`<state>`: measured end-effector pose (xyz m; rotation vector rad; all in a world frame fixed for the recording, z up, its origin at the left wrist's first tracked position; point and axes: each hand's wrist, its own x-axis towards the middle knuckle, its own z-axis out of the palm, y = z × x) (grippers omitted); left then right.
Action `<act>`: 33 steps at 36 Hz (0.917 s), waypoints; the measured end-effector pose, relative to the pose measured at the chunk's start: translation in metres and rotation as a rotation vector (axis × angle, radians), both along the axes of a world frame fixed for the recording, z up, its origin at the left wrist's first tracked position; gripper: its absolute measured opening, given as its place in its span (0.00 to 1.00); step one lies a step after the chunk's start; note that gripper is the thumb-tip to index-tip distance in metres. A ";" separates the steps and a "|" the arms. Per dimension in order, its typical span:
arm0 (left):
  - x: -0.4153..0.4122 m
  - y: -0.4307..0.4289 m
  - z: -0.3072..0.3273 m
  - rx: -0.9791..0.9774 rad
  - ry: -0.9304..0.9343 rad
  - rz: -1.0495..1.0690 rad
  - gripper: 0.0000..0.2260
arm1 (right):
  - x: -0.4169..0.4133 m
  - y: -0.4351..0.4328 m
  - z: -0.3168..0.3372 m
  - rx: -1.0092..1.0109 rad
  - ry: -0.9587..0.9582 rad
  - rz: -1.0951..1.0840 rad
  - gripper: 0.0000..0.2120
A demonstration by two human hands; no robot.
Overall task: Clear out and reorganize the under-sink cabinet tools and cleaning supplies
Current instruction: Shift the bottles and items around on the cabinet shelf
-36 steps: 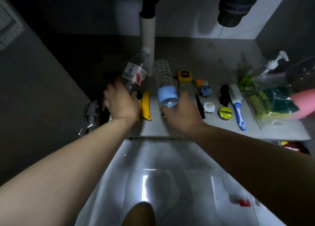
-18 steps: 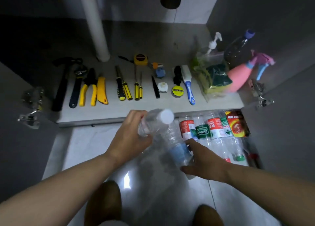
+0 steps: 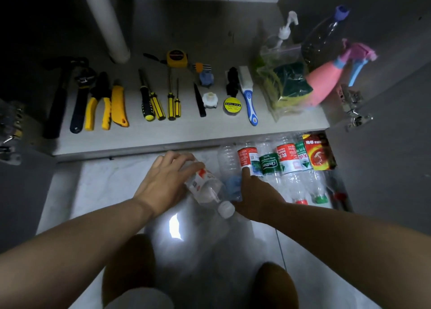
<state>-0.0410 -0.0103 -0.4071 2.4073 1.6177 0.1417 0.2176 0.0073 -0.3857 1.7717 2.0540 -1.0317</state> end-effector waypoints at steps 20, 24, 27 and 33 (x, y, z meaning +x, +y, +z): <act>0.019 0.014 -0.023 -0.184 0.089 -0.074 0.44 | -0.004 -0.013 -0.027 0.461 -0.180 0.354 0.31; 0.023 0.011 -0.027 -0.197 0.008 -0.004 0.46 | -0.002 -0.015 -0.027 0.414 -0.165 0.454 0.32; 0.026 0.004 -0.030 -0.214 -0.061 0.073 0.41 | -0.002 -0.016 -0.027 0.345 -0.192 0.462 0.35; 0.035 -0.001 -0.031 -0.303 -0.162 0.039 0.30 | 0.000 -0.015 -0.023 0.289 -0.238 0.475 0.37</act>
